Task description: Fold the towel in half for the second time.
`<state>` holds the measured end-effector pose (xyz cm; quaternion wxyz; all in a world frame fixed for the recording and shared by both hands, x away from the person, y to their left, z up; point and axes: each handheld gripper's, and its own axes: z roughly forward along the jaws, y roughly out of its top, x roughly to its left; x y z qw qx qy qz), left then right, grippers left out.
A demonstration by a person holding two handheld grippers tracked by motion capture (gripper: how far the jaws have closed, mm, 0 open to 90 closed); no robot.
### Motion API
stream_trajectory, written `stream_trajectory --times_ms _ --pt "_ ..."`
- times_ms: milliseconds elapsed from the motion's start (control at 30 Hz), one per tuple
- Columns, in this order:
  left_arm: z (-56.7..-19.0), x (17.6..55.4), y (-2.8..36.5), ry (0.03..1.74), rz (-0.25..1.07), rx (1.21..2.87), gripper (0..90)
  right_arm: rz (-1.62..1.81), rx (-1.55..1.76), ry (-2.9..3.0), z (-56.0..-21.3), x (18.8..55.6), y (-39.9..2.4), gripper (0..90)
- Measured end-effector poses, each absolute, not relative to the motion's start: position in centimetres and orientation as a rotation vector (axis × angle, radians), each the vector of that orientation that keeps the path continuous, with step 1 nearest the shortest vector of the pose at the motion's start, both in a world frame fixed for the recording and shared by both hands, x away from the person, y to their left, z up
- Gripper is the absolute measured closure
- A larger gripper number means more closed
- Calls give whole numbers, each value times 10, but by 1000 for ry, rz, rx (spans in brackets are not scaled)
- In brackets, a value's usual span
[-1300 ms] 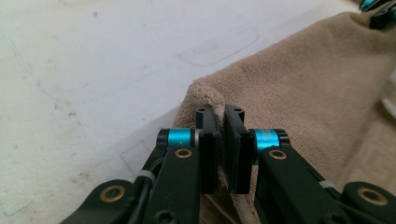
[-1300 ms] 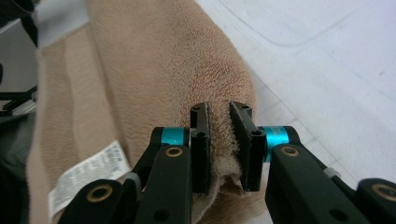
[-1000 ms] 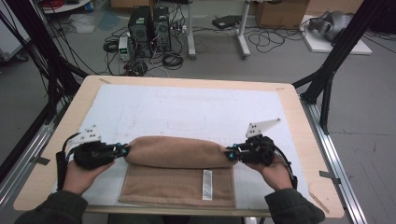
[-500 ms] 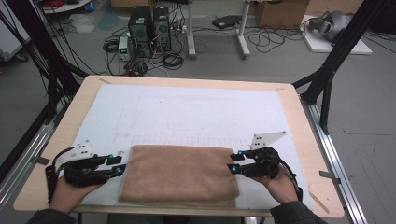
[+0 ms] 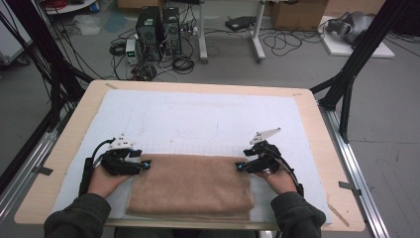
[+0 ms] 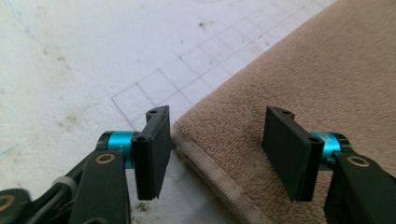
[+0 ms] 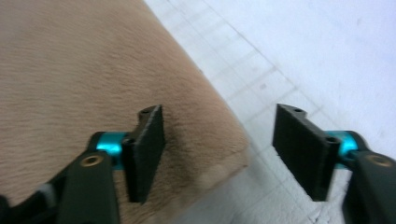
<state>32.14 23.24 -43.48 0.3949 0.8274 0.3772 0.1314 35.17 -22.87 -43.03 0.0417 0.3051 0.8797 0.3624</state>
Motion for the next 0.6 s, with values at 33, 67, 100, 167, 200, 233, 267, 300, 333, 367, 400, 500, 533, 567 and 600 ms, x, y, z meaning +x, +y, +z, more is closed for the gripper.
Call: stream_trajectory --times_ms 33,67,100,167,200,233,267,300,333,367,400,500,533,567,600 --pt "-436 322 232 956 331 2100 417 1111 954 2711 -434 354 -228 339" --pt "-437 323 232 959 316 2104 421 1113 963 2724 -435 355 -228 363" --pt "-438 325 233 966 280 2096 441 1126 963 2736 -437 356 -227 395" --pt "-440 325 233 959 245 2085 539 1174 941 2791 -436 356 -227 588" --pt "-440 325 233 953 226 2080 628 1157 911 2792 -435 355 -225 656" --pt "-439 324 232 951 232 2073 688 1163 877 2800 -433 354 -225 731" --pt "-438 323 231 945 250 2068 742 1165 856 2799 -431 353 -225 760" --pt "-437 320 229 934 296 2061 758 1165 851 2799 -430 353 -225 769" --pt "-436 319 228 935 317 2047 768 1164 845 2789 -429 354 -226 776" --pt "-434 319 227 948 328 2014 772 1159 842 2776 -427 355 -228 781" --pt "-431 321 226 960 334 1981 774 1146 837 2760 -423 357 -229 783" --pt "-421 332 221 984 370 1934 777 1127 839 2683 -408 370 -231 786" --pt "-418 335 219 985 391 1932 777 1131 843 2663 -403 378 -232 785" --pt "-413 343 218 994 405 1922 777 1137 845 2653 -398 384 -233 785" --pt "-408 350 218 996 410 1907 778 1140 857 2648 -390 395 -234 786"
